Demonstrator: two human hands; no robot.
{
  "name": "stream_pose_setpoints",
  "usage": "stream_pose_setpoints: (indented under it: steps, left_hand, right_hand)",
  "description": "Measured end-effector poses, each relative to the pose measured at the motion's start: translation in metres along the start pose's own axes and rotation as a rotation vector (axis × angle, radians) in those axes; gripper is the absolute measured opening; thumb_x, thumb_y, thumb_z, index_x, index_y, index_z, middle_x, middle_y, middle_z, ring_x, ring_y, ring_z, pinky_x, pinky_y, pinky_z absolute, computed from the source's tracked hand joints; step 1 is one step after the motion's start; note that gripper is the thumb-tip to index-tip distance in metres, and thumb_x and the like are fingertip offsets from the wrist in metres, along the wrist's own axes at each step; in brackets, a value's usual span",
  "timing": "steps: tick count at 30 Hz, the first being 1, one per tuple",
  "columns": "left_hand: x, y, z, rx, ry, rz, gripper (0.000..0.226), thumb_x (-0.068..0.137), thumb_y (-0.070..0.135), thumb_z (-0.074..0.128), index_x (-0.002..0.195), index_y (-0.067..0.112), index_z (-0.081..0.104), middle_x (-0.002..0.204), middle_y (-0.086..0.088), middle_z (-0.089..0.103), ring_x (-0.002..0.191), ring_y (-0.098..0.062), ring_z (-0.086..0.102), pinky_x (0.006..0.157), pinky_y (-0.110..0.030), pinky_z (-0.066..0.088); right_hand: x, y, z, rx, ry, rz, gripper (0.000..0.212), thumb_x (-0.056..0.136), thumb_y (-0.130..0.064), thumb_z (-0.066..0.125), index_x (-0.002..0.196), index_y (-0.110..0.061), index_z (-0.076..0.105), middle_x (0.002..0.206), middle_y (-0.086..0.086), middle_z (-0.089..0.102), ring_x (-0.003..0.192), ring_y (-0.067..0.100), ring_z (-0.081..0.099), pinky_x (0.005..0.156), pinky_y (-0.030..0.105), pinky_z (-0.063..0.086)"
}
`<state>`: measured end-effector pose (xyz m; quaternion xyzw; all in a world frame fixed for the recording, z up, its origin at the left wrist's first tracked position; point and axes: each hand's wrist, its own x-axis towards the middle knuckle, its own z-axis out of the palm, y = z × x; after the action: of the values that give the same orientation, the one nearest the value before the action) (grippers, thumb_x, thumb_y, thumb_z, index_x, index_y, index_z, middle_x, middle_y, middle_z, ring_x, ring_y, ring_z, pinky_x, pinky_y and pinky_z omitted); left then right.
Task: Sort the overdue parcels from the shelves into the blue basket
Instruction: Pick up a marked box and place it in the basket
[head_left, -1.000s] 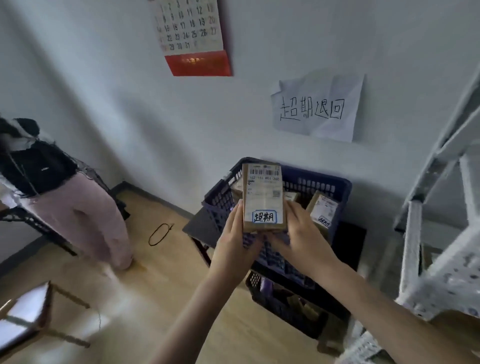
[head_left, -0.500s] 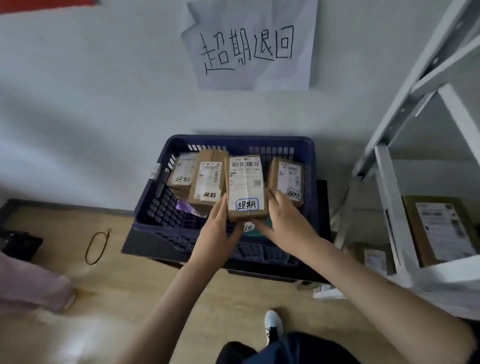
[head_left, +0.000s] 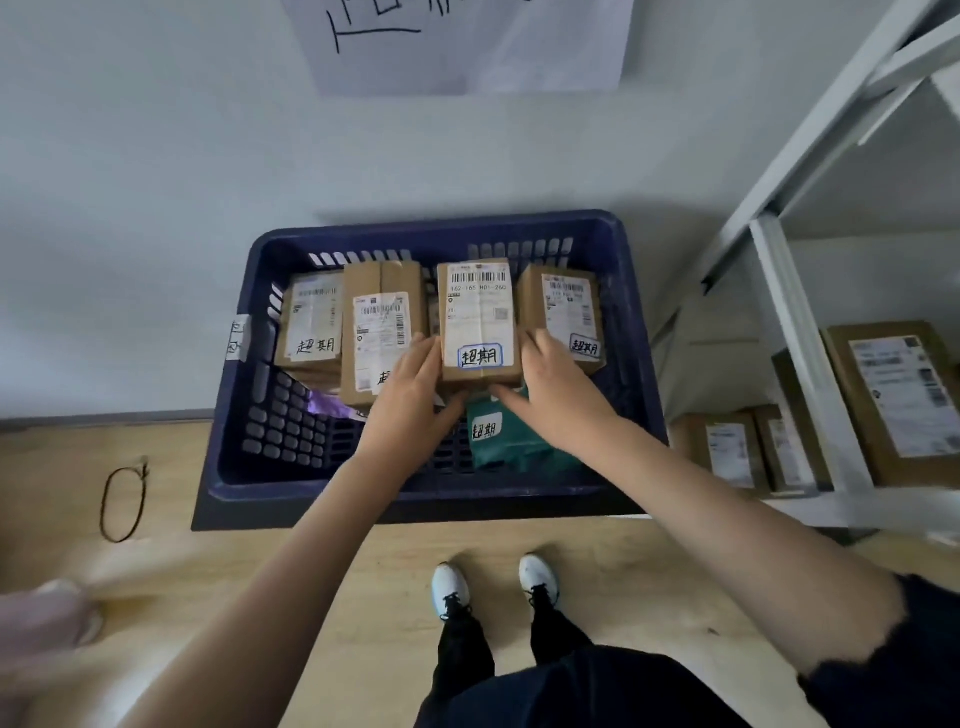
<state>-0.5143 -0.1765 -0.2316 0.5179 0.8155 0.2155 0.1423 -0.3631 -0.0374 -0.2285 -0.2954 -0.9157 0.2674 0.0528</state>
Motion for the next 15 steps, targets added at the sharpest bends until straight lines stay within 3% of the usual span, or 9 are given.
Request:
stream_pose_setpoints:
  steps: [3, 5, 7, 11, 15]
  left_hand:
    - [0.014, -0.016, 0.002, 0.058, 0.021, 0.023, 0.068, 0.091, 0.031, 0.069, 0.149, 0.01, 0.041, 0.146, -0.007, 0.049, 0.141, -0.028, 0.041, 0.123, -0.045, 0.025]
    - [0.021, -0.024, 0.003, 0.078, 0.025, 0.035, 0.067, 0.091, 0.028, 0.069, 0.148, 0.008, 0.042, 0.145, -0.009, 0.05, 0.141, -0.029, 0.039, 0.124, -0.037, 0.011]
    - [0.029, -0.032, 0.003, 0.126, 0.009, 0.053, 0.068, 0.091, 0.03, 0.068, 0.149, 0.006, 0.042, 0.147, -0.012, 0.05, 0.145, -0.031, 0.035, 0.124, -0.037, 0.005]
    - [0.041, -0.046, 0.007, 0.24, -0.053, 0.087, 0.072, 0.092, 0.034, 0.065, 0.151, 0.005, 0.037, 0.152, -0.013, 0.046, 0.151, -0.032, 0.025, 0.126, -0.043, 0.001]
    - [0.049, -0.05, 0.01, 0.353, -0.069, 0.133, 0.077, 0.093, 0.035, 0.066, 0.151, -0.003, 0.033, 0.154, -0.019, 0.041, 0.151, -0.036, 0.023, 0.127, -0.05, 0.009]
  right_hand:
    - [0.016, -0.003, 0.005, 0.002, -0.019, 0.031, 0.072, 0.096, -0.037, 0.066, 0.153, -0.008, 0.033, 0.142, 0.009, 0.044, 0.131, 0.022, 0.043, 0.112, 0.036, 0.041]
    - [0.025, -0.005, 0.01, 0.011, -0.022, 0.045, 0.072, 0.097, -0.035, 0.065, 0.154, -0.007, 0.032, 0.144, 0.01, 0.042, 0.133, 0.023, 0.042, 0.113, 0.037, 0.041]
    - [0.031, -0.004, 0.015, 0.018, -0.026, 0.061, 0.071, 0.097, -0.033, 0.065, 0.154, -0.006, 0.032, 0.145, 0.011, 0.041, 0.134, 0.024, 0.042, 0.114, 0.038, 0.04]
    - [0.041, 0.0, 0.024, 0.001, -0.069, 0.083, 0.071, 0.097, -0.032, 0.065, 0.155, -0.008, 0.032, 0.146, 0.011, 0.041, 0.133, 0.024, 0.044, 0.113, 0.035, 0.038]
    - [0.054, 0.004, 0.027, 0.021, -0.081, 0.096, 0.065, 0.097, -0.03, 0.065, 0.152, -0.01, 0.036, 0.142, 0.009, 0.043, 0.115, 0.021, 0.056, 0.102, 0.032, 0.043]
